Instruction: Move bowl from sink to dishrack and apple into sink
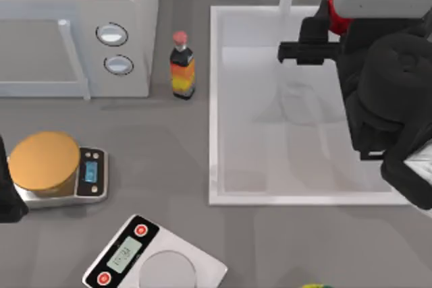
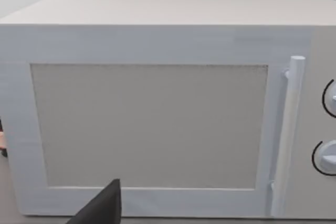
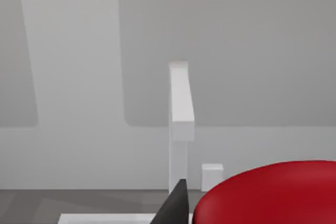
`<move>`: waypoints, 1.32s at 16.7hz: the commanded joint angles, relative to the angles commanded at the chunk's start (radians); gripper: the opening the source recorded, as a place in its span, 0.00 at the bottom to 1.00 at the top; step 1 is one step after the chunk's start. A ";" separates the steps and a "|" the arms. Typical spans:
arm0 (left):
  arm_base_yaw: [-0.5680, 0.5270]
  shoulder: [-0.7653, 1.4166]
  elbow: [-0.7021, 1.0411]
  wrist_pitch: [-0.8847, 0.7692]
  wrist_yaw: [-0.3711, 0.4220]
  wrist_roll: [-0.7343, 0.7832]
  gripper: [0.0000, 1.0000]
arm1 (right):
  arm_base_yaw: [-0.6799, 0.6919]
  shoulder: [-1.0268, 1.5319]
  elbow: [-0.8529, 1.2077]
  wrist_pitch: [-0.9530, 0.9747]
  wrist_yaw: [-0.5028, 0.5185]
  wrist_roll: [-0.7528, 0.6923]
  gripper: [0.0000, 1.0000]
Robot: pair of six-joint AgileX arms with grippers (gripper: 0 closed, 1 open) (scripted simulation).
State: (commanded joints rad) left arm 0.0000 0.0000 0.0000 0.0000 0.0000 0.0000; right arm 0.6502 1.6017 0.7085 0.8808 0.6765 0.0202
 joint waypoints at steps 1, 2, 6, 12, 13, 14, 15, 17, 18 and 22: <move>0.000 0.000 0.000 0.000 0.000 0.000 1.00 | 0.000 0.000 0.000 0.000 0.000 0.000 0.00; 0.000 0.000 0.000 0.000 0.000 0.000 1.00 | -0.004 -0.001 0.004 -0.003 -0.003 0.001 0.00; 0.000 0.000 0.000 0.000 0.000 0.000 1.00 | -0.001 0.071 -0.016 0.065 0.002 -0.020 0.00; 0.000 0.000 0.000 0.000 0.000 0.000 1.00 | 0.010 0.411 -0.067 0.455 0.006 -0.034 0.00; 0.000 0.000 0.000 0.000 0.000 0.000 1.00 | 0.009 0.465 -0.075 0.526 0.007 -0.030 0.00; 0.000 0.000 0.000 0.000 0.000 0.000 1.00 | 0.007 0.512 -0.081 0.586 0.007 -0.025 0.00; 0.000 0.000 0.000 0.000 0.000 0.000 1.00 | 0.005 0.551 -0.088 0.637 0.008 -0.020 0.00; 0.000 0.000 0.000 0.000 0.000 0.000 1.00 | 0.001 0.606 -0.097 0.706 0.008 -0.010 0.00; 0.000 0.000 0.000 0.000 0.000 0.000 1.00 | -0.001 0.622 -0.099 0.724 0.008 -0.006 0.00; 0.000 0.000 0.000 0.000 0.000 0.000 1.00 | -0.001 0.630 -0.100 0.732 0.008 -0.004 0.00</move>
State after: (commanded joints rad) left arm 0.0000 0.0000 0.0000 0.0000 0.0000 0.0000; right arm 0.6491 2.2314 0.6086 1.6129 0.6848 0.0160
